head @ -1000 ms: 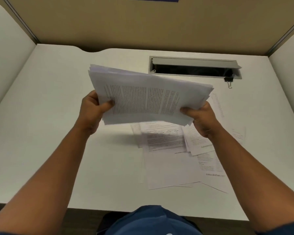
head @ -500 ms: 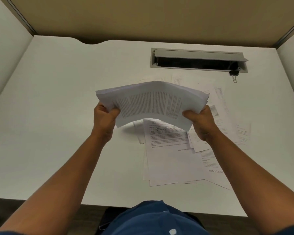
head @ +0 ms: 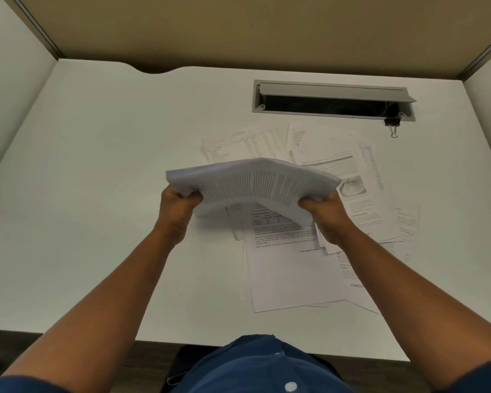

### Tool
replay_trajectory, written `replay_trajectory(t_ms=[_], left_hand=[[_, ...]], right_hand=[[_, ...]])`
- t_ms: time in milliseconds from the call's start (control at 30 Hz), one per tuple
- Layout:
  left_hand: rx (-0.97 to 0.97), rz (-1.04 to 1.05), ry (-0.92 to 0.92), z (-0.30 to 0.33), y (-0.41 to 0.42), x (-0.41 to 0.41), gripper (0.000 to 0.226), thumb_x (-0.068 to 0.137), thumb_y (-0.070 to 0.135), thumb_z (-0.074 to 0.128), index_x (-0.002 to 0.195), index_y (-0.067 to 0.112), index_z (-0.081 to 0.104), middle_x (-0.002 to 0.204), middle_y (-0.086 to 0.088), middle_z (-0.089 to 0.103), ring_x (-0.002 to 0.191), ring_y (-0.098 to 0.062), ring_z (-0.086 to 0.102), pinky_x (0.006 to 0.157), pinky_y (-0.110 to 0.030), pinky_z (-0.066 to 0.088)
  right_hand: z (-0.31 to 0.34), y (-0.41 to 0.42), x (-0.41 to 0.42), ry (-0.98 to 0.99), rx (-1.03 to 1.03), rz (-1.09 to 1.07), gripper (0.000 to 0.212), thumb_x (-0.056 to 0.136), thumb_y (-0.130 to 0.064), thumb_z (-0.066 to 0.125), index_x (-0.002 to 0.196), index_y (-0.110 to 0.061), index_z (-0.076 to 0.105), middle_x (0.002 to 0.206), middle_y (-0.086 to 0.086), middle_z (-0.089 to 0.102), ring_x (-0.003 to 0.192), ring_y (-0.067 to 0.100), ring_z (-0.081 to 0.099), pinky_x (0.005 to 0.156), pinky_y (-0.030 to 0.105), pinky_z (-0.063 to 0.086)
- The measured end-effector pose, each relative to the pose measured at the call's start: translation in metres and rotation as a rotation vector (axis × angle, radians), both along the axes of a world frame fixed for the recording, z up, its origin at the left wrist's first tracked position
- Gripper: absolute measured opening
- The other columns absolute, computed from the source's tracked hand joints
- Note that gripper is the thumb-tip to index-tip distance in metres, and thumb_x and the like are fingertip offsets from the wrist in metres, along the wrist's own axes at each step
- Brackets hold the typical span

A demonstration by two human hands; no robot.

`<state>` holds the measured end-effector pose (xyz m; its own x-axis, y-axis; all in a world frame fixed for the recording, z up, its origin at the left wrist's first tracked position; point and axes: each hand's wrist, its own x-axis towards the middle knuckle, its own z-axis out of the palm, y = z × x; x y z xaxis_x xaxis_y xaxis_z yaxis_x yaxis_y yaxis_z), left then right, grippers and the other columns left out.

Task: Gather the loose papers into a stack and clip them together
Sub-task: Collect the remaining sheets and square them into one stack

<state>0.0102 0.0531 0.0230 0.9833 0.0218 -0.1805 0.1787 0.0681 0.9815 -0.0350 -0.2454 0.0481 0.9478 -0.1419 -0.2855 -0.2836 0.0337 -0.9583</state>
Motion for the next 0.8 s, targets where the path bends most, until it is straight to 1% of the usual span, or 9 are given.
replay_trajectory(t_ms=[100,200,267,367,500,600,633,700,800], left_hand=[[0.003,0.014,0.023,0.000,0.000,-0.001,0.038,0.067,0.005,0.066,0.103,0.018,0.069,0.086,0.016,0.075,0.087,-0.004,0.068,0.073,-0.021,0.055],[-0.019,0.037,0.008,0.003,0.005,0.004,0.038,0.067,0.004,0.066,0.105,0.009,0.068,0.088,0.011,0.075,0.085,-0.004,0.069,0.072,-0.020,0.055],[-0.006,0.002,0.028,-0.003,0.007,0.002,0.045,0.063,0.009,0.072,0.108,0.006,0.067,0.090,0.008,0.074,0.089,-0.008,0.068,0.073,-0.021,0.055],[0.010,-0.018,0.084,-0.010,0.010,-0.004,0.044,0.059,0.014,0.077,0.103,0.014,0.072,0.091,0.008,0.075,0.094,-0.013,0.066,0.079,-0.027,0.054],[-0.012,-0.036,0.088,-0.007,0.015,0.002,0.041,0.061,0.014,0.077,0.102,0.017,0.073,0.095,0.009,0.077,0.095,-0.010,0.069,0.079,-0.025,0.056],[-0.006,-0.100,0.155,-0.010,0.018,0.002,0.048,0.059,0.023,0.082,0.107,0.018,0.075,0.107,0.002,0.077,0.108,-0.021,0.067,0.090,-0.035,0.054],[0.006,-0.116,0.172,-0.009,0.020,0.002,0.047,0.061,0.025,0.085,0.107,0.019,0.075,0.109,0.002,0.077,0.110,-0.022,0.067,0.094,-0.039,0.053],[0.045,-0.144,0.176,-0.006,0.023,0.005,0.036,0.077,0.022,0.084,0.112,0.019,0.072,0.111,0.002,0.077,0.109,-0.021,0.068,0.098,-0.041,0.054],[0.129,-0.195,0.132,0.005,0.029,0.012,0.027,0.095,0.014,0.067,0.122,0.017,0.067,0.118,-0.002,0.075,0.109,-0.024,0.071,0.093,-0.042,0.057]], right_hand=[[0.001,0.001,0.000,0.001,-0.022,-0.002,0.050,0.082,0.018,0.059,0.103,-0.027,0.068,0.099,0.002,0.072,0.099,0.015,0.068,0.084,0.037,0.058],[0.005,0.000,0.003,-0.026,-0.030,-0.004,0.050,0.083,0.017,0.059,0.100,-0.029,0.068,0.095,-0.002,0.073,0.094,0.009,0.070,0.081,0.032,0.060],[0.002,0.001,0.001,0.010,-0.012,0.007,0.048,0.084,0.017,0.059,0.099,-0.028,0.067,0.095,-0.003,0.072,0.098,0.012,0.069,0.084,0.034,0.059],[-0.004,0.003,-0.002,0.074,-0.011,0.022,0.044,0.083,0.015,0.061,0.097,-0.026,0.067,0.096,0.001,0.071,0.102,0.021,0.065,0.092,0.044,0.055],[-0.004,0.002,0.000,0.081,-0.003,0.024,0.042,0.083,0.013,0.063,0.094,-0.027,0.071,0.094,-0.002,0.074,0.103,0.022,0.067,0.089,0.040,0.057],[-0.008,0.004,-0.001,0.145,0.027,0.006,0.036,0.084,0.010,0.064,0.096,-0.024,0.069,0.100,0.001,0.073,0.111,0.028,0.065,0.095,0.043,0.056],[-0.009,0.003,-0.001,0.157,0.030,0.000,0.033,0.085,0.008,0.066,0.097,-0.023,0.069,0.102,0.003,0.072,0.112,0.029,0.064,0.097,0.046,0.055],[-0.008,0.000,0.002,0.162,0.030,0.001,0.028,0.087,0.002,0.068,0.101,-0.022,0.069,0.107,0.004,0.072,0.110,0.028,0.065,0.098,0.049,0.054],[-0.006,-0.005,0.006,0.162,0.071,-0.010,0.028,0.091,-0.004,0.068,0.116,-0.017,0.068,0.118,0.008,0.072,0.110,0.031,0.068,0.097,0.048,0.056]])
